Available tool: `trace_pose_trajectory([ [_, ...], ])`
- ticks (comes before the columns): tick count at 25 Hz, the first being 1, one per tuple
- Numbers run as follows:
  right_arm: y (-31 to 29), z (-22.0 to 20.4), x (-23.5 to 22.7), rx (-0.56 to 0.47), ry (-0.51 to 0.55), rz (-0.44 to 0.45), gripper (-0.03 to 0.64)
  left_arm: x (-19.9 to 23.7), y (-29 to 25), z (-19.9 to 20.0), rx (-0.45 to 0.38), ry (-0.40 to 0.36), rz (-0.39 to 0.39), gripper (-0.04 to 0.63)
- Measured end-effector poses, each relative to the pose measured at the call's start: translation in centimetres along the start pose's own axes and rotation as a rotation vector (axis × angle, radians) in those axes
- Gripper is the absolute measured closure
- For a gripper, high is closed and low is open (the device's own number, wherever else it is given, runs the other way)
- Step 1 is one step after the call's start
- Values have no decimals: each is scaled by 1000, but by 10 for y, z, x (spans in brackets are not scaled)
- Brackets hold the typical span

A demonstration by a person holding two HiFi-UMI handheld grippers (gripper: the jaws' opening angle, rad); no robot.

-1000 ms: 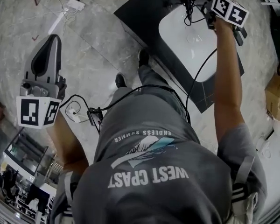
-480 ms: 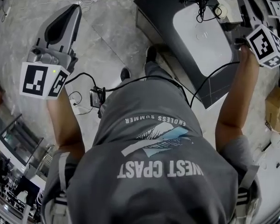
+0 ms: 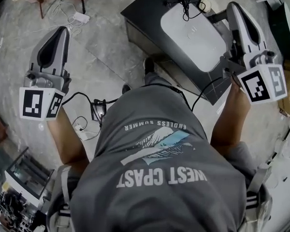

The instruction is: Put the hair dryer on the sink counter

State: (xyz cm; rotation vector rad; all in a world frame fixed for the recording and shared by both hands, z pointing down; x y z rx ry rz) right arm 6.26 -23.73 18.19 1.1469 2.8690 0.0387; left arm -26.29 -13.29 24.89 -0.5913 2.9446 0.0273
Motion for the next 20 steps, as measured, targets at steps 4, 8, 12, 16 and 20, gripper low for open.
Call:
trace_pose_trajectory([
  [4, 34, 3, 11, 2, 4, -24, 589, -10, 10, 7, -14, -6, -16, 575],
  [8, 61, 5, 5, -3, 1, -79, 589, -22, 12, 11, -24, -7, -42, 575],
  [12, 80, 3, 3, 1, -5, -117, 589, -33, 12, 11, -20, -5, -76, 575],
  [16, 91, -1, 3, 6, -12, -138, 589, -39, 13, 11, -18, -3, -96, 575],
  [20, 95, -3, 3, 15, -14, -143, 589, -45, 14, 11, -14, 1, -105, 575],
])
Point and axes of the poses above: the fingertips, and each gripper's own axes: y backward along the fingers, x to its left, z out of its top, the point moved 1 cm from there along y, backward along the fingers, and after that the axes turned 6 degrees about -x, right-handed, at the moved point
